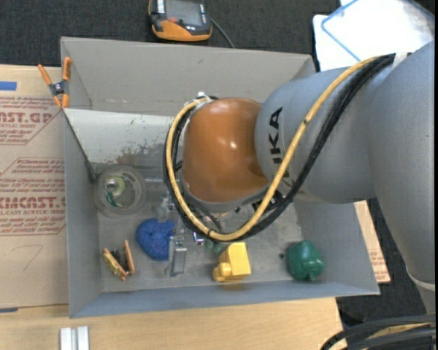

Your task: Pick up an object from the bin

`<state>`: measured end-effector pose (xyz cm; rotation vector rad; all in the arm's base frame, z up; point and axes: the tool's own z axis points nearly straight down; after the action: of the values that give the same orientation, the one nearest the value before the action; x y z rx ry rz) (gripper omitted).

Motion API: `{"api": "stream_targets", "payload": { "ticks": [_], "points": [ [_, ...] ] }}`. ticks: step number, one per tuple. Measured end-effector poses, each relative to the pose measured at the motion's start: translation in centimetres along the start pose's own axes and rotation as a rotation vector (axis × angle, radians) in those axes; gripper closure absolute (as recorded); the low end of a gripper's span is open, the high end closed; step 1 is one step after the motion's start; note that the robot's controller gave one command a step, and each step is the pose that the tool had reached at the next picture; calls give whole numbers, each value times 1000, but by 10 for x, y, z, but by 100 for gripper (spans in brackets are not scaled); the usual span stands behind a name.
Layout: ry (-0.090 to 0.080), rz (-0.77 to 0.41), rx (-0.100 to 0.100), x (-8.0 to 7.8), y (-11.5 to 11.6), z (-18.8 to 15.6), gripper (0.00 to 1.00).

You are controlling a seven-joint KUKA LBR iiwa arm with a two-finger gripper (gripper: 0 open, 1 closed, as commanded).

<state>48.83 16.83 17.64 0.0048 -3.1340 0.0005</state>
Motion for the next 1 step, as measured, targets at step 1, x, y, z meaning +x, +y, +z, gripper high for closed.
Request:
{"api": "stream_targets", "payload": {
  "ticks": [1],
  "points": [
    [-8,2,-2,-2,-1,-4,0]
  ]
}}
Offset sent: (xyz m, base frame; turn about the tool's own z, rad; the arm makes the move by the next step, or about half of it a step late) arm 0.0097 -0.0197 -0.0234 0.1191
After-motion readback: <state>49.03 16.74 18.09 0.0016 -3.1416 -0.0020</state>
